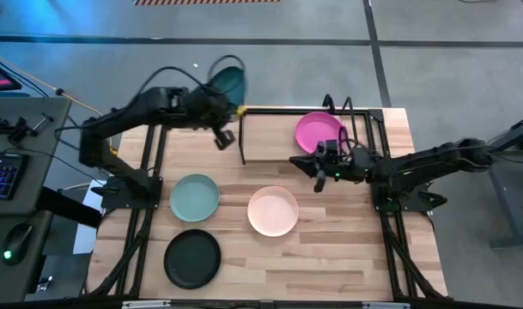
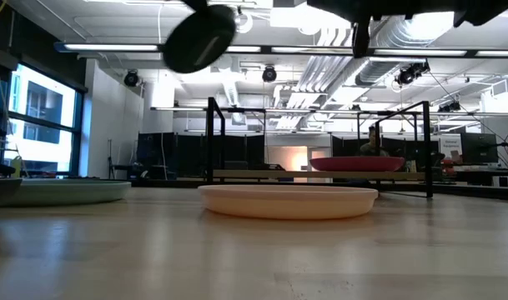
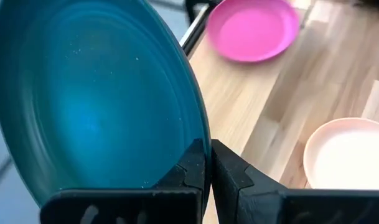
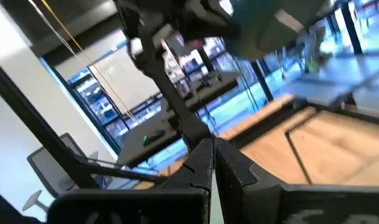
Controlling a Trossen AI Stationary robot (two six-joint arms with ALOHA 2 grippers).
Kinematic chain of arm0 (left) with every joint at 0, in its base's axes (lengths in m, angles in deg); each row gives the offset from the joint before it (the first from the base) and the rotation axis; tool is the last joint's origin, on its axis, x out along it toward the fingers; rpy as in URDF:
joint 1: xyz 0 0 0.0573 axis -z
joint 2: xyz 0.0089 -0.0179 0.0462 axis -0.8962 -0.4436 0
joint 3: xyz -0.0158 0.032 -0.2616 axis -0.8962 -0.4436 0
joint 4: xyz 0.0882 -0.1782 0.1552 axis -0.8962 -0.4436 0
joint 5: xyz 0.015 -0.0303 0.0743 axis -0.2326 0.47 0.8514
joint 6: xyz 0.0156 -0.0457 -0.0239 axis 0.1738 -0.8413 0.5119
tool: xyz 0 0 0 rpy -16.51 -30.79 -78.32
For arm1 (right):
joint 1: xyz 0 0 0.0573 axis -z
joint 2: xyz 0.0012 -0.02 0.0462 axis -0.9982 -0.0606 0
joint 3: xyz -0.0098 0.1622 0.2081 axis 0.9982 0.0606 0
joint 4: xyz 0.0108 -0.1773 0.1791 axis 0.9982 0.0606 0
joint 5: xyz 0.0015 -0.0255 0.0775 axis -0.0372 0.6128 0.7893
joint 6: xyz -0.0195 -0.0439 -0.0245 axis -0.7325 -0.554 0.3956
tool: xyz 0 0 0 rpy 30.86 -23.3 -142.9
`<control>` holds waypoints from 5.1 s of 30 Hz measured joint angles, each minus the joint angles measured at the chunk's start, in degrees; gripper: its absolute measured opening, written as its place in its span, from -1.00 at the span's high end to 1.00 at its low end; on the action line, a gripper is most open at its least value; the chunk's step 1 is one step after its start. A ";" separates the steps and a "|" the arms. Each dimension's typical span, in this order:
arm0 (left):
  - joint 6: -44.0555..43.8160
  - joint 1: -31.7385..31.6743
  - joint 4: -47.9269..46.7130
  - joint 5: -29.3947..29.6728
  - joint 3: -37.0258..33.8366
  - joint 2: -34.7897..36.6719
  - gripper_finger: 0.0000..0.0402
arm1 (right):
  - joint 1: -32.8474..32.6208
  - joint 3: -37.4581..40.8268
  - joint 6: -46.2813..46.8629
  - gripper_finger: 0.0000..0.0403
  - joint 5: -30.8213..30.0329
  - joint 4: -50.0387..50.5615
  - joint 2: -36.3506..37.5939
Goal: Place and stack plates onto a shelf
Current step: Put the dark blue plate on the shelf, then stack the light orange plate on top of the pink plate
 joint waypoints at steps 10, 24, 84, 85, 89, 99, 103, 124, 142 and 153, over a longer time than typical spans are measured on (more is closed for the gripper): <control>15.65 4.19 13.96 0.98 8.17 -16.03 1.00 | 0.00 0.00 -9.42 1.00 -2.54 0.33 9.63; 14.87 3.18 13.82 0.45 8.20 -32.11 1.00 | -0.07 0.00 -11.80 1.00 -4.35 3.27 11.62; -3.89 1.74 9.23 -22.27 13.60 -22.97 0.29 | -0.07 0.00 -11.68 1.00 -4.83 4.46 11.62; -4.38 2.32 11.39 -22.32 11.67 -20.46 0.30 | -0.07 0.00 -11.68 1.00 -4.45 4.47 11.62; -6.31 5.33 22.29 -22.24 -0.74 -9.10 0.30 | -0.07 0.00 -10.34 1.00 -2.29 4.50 11.62; -17.20 14.82 70.29 -19.28 -47.46 20.77 0.30 | -0.07 0.00 -9.14 1.00 0.30 5.14 11.62; -19.20 17.14 76.63 -12.19 -56.91 28.38 0.30 | -0.07 0.00 -9.06 1.00 0.30 5.16 11.60; -31.02 18.71 47.35 -16.53 -60.22 32.87 0.30 | -0.43 -0.02 1.85 1.00 0.97 15.48 11.20; -28.64 19.33 52.05 -15.37 -60.20 33.03 0.30 | -6.95 -18.70 14.38 0.05 9.26 57.39 -17.39; -29.05 19.33 52.05 -15.33 -60.20 33.03 0.30 | -0.06 -29.79 22.82 0.01 12.89 71.54 -35.56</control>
